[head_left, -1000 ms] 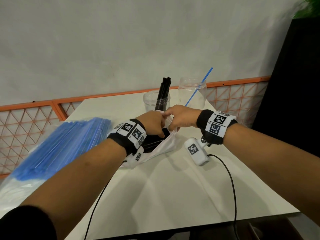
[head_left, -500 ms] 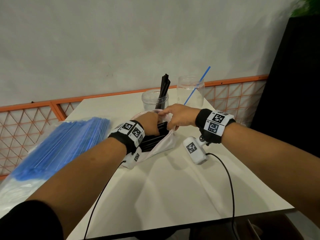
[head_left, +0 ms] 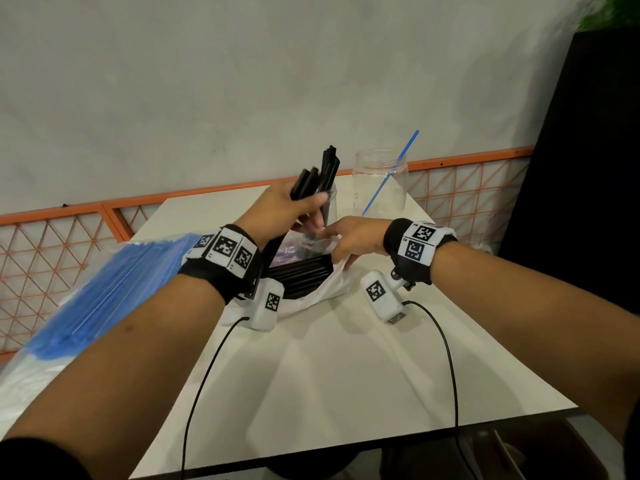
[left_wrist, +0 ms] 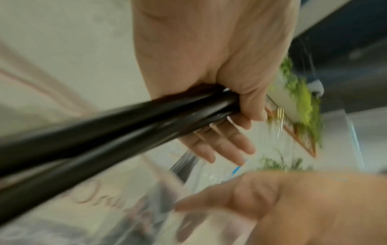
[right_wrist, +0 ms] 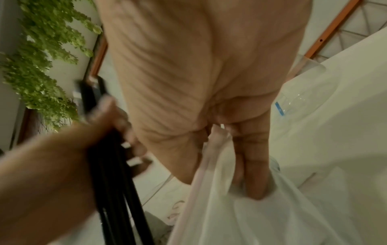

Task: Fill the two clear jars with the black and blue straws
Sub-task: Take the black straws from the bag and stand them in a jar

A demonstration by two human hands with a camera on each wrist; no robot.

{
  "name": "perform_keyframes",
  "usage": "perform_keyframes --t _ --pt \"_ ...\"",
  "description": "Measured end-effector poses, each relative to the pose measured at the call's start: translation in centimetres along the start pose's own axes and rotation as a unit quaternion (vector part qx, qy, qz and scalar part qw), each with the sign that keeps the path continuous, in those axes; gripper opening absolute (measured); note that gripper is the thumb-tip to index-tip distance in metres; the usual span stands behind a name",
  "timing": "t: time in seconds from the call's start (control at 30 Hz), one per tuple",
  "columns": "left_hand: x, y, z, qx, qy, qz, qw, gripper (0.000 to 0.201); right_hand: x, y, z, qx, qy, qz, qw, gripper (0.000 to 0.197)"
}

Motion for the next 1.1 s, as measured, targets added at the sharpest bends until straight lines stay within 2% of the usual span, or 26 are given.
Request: perform_keyframes --t 0.17,0.27,0.33,0.43,0.57,0.7,0.77,0.83,1.0,1.1 --pt "-0.7 5.0 0.6 0.05 0.028 0.195 0.979 0.017 0.5 0.3 0.1 0.011 0.004 0.006 1.0 0.062" --pt "0.1 7.3 1.5 0.068 0.005 0.267 0.961 0.021 0.5 0.3 0.1 0.014 0.006 0.004 1.0 0.057" --pt "1.1 8.1 2.1 0.063 -0.028 0.29 0.955 0.022 0.7 0.1 0.1 0.008 -0.002 0.005 1.0 0.043" --pt "3.0 7.7 3.1 0.049 -0.064 0.289 0.954 0.02 0.9 -0.4 0.4 -0.005 -0.007 0.016 1.0 0.017" --pt "4.7 4.6 4.5 0.023 -0.071 0.253 0.965 0.014 1.1 -0.4 0.6 -0.009 0.001 0.006 1.0 0.025" --pt "5.6 1.5 5.5 0.0 -0.076 0.244 0.967 0.012 0.4 0.0 1.2 0.024 0.035 -0.062 0.997 0.02" --pt "5.8 0.7 5.6 0.001 -0.075 0.235 0.969 0.014 -0.3 0.2 1.4 0.027 0.057 -0.058 0.996 0.036" --pt "5.8 0.3 5.6 0.0 -0.079 0.225 0.971 0.013 -0.5 0.3 1.3 0.027 0.065 -0.048 0.996 0.041" --pt "6.0 -0.4 5.7 -0.019 -0.082 0.206 0.975 0.013 -1.0 0.8 1.0 0.039 0.066 -0.005 0.997 0.037" --pt "5.4 1.0 5.2 -0.012 -0.077 0.193 0.978 0.017 0.0 0.3 0.8 0.034 0.045 -0.042 0.998 0.021"
Point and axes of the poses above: each hand's wrist, its own z-axis away from the middle knuckle, its own x-axis out of the palm, y = z × x, the point moved 8 cm from there along -z, towards the middle knuckle, and after that the axes turned 9 degrees about y, right-handed, at the moved point
